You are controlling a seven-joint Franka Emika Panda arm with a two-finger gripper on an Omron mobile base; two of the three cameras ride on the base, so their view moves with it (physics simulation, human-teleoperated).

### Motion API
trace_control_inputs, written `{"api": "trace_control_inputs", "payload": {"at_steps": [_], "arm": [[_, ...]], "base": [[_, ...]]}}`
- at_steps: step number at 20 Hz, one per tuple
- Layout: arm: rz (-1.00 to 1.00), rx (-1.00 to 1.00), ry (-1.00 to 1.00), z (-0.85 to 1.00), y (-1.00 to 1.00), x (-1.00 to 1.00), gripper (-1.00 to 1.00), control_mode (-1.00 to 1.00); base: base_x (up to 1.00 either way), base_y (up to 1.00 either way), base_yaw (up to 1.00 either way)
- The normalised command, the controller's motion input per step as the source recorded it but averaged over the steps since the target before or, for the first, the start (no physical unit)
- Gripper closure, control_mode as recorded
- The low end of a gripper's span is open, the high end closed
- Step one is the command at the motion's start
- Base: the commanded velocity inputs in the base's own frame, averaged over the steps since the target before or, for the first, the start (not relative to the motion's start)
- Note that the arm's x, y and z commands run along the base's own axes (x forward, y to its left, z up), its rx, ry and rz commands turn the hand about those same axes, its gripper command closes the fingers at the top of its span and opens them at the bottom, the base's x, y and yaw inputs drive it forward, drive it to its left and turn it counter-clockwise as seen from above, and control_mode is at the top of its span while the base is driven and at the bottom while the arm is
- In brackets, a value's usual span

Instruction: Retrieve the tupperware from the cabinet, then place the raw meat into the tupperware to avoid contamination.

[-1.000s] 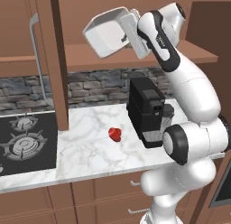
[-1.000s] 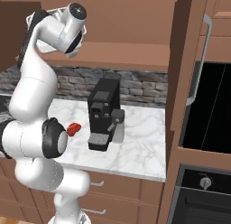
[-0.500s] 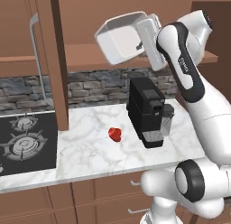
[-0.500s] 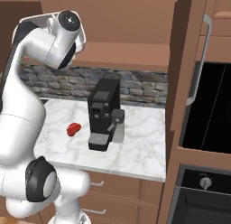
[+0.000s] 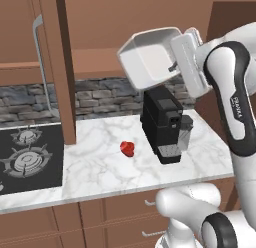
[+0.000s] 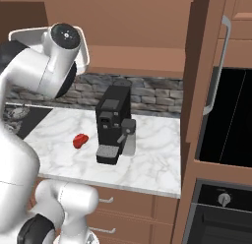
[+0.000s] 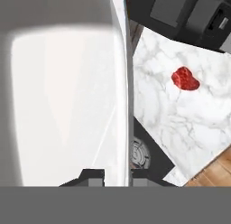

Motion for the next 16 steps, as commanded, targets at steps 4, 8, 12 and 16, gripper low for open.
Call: {"api": "trace_control_inputs", "payload": {"at_steps": [4,8,12,16], "arm": [[-0.01,0.0,0.13,-0.18,-0.03,-1.0,1.0,-1.0],[-0.01,-0.02,0.22,-0.46,0.0,-0.81,1.0,-1.0],[-0.02,-0.05,0.23,-0.64,0.0,-0.69,1.0,-1.0],[-0.01,-0.06,0.2,-0.66,0.0,-0.55,1.0,-1.0]], "base": [[0.0,0.0,0.0],[0.0,0.0,0.0],[0.0,0.0,0.0],[0.0,0.0,0.0]]}}
